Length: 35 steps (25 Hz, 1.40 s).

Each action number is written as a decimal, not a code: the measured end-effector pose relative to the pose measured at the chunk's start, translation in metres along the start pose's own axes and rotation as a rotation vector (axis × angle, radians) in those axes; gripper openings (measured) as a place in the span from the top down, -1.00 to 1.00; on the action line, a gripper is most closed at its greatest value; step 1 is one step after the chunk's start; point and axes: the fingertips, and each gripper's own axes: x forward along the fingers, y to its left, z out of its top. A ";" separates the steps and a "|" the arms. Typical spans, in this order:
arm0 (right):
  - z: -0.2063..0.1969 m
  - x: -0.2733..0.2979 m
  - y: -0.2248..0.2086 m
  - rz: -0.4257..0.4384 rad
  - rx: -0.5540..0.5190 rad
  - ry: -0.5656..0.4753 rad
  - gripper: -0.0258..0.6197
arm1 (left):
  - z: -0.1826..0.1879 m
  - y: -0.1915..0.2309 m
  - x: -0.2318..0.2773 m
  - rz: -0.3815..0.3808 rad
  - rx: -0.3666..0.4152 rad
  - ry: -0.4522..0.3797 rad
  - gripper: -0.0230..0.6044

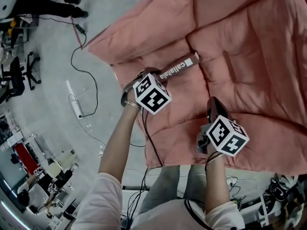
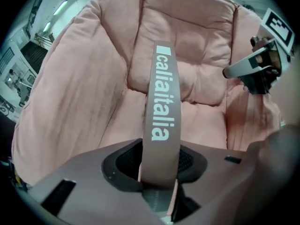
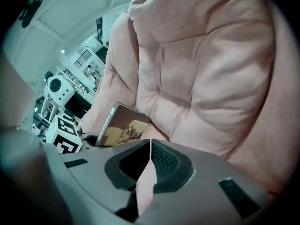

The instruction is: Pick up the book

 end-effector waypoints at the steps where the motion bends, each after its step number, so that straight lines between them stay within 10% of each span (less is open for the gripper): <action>1: 0.000 -0.006 0.001 0.003 -0.009 0.002 0.82 | 0.001 -0.005 -0.007 -0.002 -0.022 -0.016 0.45; 11: -0.008 -0.003 0.014 0.049 -0.098 -0.016 0.83 | -0.008 -0.031 -0.056 0.045 -0.331 -0.251 0.48; 21: -0.055 -0.117 0.059 0.043 -0.336 0.035 0.83 | -0.037 -0.108 -0.187 0.033 -0.576 -0.343 0.47; 35: -0.028 -0.223 0.084 0.053 -0.353 -0.157 0.83 | -0.021 -0.148 -0.304 0.172 -0.635 -0.540 0.47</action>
